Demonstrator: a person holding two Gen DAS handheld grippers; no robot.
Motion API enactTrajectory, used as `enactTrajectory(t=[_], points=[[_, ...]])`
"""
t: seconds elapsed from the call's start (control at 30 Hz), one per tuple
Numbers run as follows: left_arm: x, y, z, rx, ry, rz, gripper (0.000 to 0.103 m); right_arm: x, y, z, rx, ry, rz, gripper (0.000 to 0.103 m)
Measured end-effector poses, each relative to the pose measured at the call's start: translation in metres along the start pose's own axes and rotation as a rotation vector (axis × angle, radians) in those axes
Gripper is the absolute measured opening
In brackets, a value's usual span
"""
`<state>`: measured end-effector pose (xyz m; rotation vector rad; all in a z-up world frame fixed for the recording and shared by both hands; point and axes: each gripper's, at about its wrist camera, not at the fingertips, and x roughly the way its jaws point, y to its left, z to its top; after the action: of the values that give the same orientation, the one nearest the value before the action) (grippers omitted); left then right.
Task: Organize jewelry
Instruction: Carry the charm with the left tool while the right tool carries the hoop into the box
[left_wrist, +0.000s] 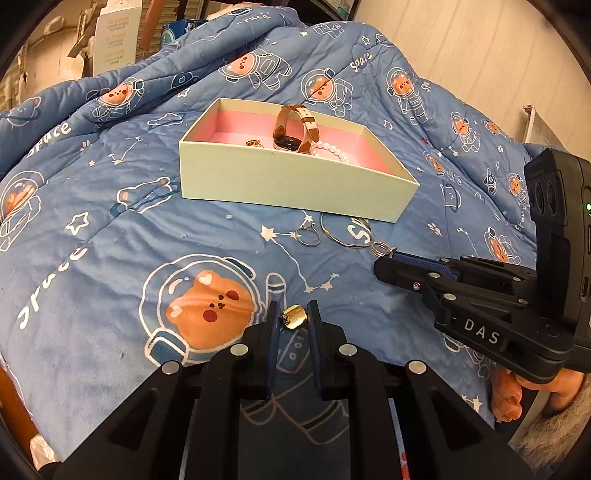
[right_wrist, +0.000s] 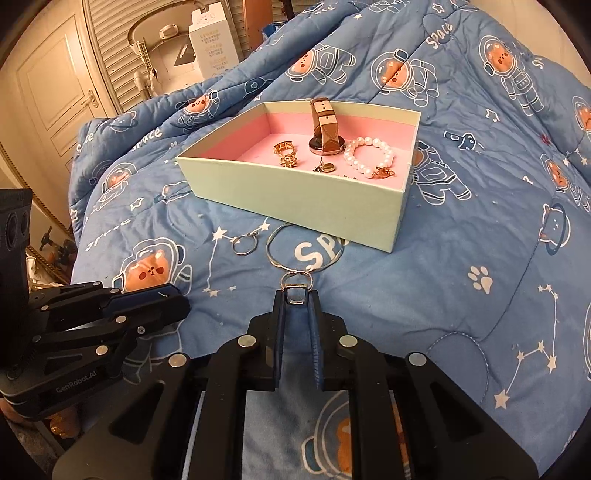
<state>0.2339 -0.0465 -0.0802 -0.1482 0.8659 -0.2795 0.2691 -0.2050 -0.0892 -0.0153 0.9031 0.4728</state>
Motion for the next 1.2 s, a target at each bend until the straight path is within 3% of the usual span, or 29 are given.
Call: enactTrajectory(t=[0.53,0.87,1.2], points=[[-0.047,-0.010,-0.006,0.003,-0.072,-0.051,0.014,-0.049,0.021,-0.010,-0.029,-0.043,0.104,0.013],[-0.067,-0.020,0.036,0.074,-0.140,-0.060,0.014,-0.072,0.028,0.029,-0.095,-0.111,0.152,0.013],[-0.050,-0.019,0.085,0.129,-0.127,-0.051,0.014,-0.066,0.018,0.069,-0.126,-0.133,0.114,0.013]])
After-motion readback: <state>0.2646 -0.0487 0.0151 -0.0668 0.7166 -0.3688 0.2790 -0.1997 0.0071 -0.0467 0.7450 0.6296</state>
